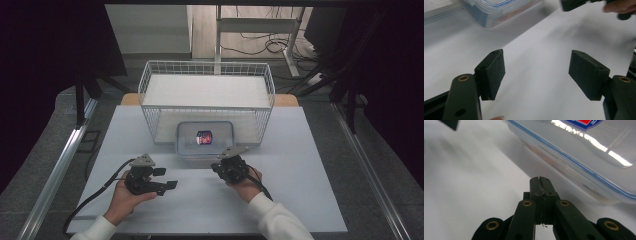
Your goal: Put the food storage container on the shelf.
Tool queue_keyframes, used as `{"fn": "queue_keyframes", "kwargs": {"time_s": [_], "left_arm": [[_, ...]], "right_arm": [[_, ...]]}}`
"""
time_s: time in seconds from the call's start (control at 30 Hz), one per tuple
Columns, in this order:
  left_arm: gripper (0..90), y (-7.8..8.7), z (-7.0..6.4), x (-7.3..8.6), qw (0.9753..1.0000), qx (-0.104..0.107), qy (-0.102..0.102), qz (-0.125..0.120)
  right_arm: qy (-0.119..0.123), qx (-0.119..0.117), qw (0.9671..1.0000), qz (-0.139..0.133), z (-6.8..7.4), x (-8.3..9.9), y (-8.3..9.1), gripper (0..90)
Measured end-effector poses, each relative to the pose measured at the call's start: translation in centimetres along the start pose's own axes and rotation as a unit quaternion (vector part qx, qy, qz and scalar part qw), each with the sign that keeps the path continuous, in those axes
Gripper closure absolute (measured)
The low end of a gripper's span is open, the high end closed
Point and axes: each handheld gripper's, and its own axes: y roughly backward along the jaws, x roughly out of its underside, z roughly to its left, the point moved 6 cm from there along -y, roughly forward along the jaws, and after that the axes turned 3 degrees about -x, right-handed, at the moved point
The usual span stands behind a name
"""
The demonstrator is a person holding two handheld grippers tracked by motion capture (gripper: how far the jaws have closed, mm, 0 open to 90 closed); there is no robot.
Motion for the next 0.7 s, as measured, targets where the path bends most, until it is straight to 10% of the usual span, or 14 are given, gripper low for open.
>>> {"fn": "queue_keyframes", "kwargs": {"time_s": [0.27,0.7], "left_arm": [[28.5,0.5,-0.4,0.6,1.0000,0.002,-0.005,0.006],[28.5,1.4,-0.2,0.6,0.9999,0.008,0.012,-0.009]], "right_arm": [[-0.019,0.005,0.9996,0.022,-0.8,-1.1,-3.6,88.9],[-0.044,0.008,0.9990,-0.006,-1.0,-2.9,-3.5,89.1]]}}
